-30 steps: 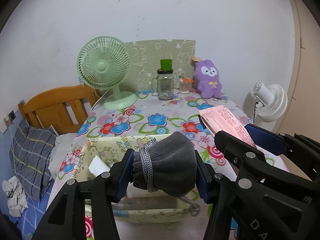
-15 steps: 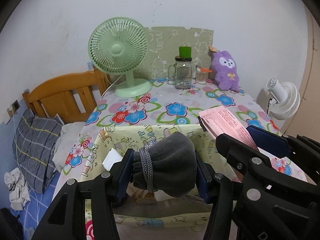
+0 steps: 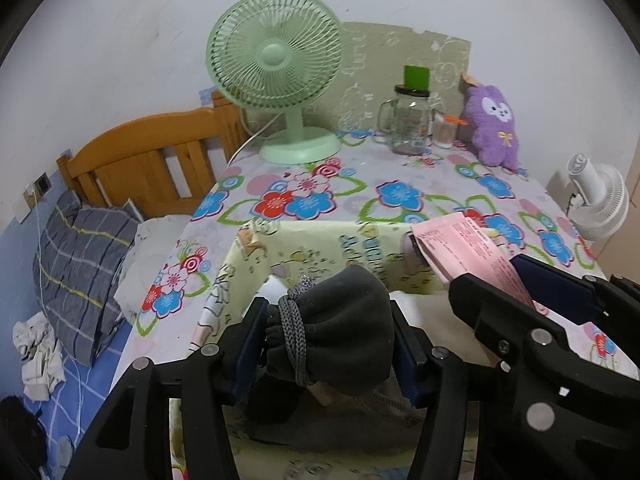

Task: Organize soft objects
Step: 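Carry the grey pouch and pink packet over the fabric box, then lower both items into the box and open both tools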

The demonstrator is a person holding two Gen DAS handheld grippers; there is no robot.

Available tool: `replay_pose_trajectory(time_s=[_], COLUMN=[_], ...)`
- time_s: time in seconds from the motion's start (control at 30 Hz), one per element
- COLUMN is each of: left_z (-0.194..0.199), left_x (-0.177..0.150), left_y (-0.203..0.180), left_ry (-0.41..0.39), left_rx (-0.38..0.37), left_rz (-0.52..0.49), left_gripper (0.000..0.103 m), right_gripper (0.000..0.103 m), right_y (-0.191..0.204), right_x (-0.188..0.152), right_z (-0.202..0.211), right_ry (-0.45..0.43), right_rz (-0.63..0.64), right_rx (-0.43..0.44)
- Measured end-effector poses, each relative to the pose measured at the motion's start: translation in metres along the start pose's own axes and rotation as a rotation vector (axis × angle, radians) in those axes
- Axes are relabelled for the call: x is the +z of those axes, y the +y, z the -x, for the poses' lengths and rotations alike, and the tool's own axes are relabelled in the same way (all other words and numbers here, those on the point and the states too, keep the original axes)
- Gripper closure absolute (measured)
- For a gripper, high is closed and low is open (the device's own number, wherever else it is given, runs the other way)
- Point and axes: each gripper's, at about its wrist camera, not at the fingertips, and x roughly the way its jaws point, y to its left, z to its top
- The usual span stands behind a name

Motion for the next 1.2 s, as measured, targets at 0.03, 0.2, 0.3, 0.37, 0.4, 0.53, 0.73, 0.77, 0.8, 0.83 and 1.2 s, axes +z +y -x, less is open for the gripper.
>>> replay_pose_trajectory(time_s=[0.03, 0.2, 0.3, 0.37, 0.4, 0.53, 0.73, 0.77, 0.8, 0.83, 1.2], left_z=[-0.002, -0.009, -0.01, -0.01, -0.01, -0.005, 0.005, 0.007, 0.009, 0.011, 0.036], left_x=[-0.001, -0.006, -0.007, -0.008, -0.008, -0.006, -0.005, -0.005, -0.005, -0.005, -0.006], left_y=[0.002, 0.009, 0.011, 0.01, 0.01, 0.011, 0.004, 0.003, 0.001, 0.001, -0.02], left_ry=[0.005, 0.022, 0.027, 0.03, 0.031, 0.017, -0.006, -0.013, -0.017, -0.021, -0.076], left_rx=[0.003, 0.011, -0.008, -0.015, -0.018, -0.038, -0.048, -0.052, -0.052, -0.051, -0.082], left_rz=[0.002, 0.01, 0.013, 0.013, 0.014, 0.025, 0.024, 0.024, 0.022, 0.02, 0.003], left_gripper=[0.043, 0.033, 0.03, 0.028, 0.028, 0.019, 0.014, 0.013, 0.012, 0.012, 0.008], right_gripper=[0.062, 0.061, 0.06, 0.057, 0.055, 0.039, 0.028, 0.022, 0.02, 0.018, 0.011], right_y=[0.001, 0.007, 0.007, 0.006, 0.006, 0.003, -0.001, -0.002, -0.003, -0.005, -0.019], right_x=[0.0, 0.0, -0.001, -0.001, -0.001, -0.001, 0.0, 0.0, -0.001, -0.001, -0.007], right_z=[-0.002, -0.017, -0.025, -0.028, -0.028, -0.026, -0.012, -0.009, -0.006, -0.003, 0.028], right_ry=[0.004, 0.032, 0.05, 0.061, 0.061, 0.046, 0.005, -0.007, -0.014, -0.021, -0.069], right_rz=[0.002, 0.008, 0.003, -0.001, 0.0, -0.004, -0.006, -0.009, -0.014, -0.017, -0.034], right_rx=[0.002, 0.022, 0.037, 0.045, 0.043, 0.04, -0.001, -0.018, -0.032, -0.038, -0.049])
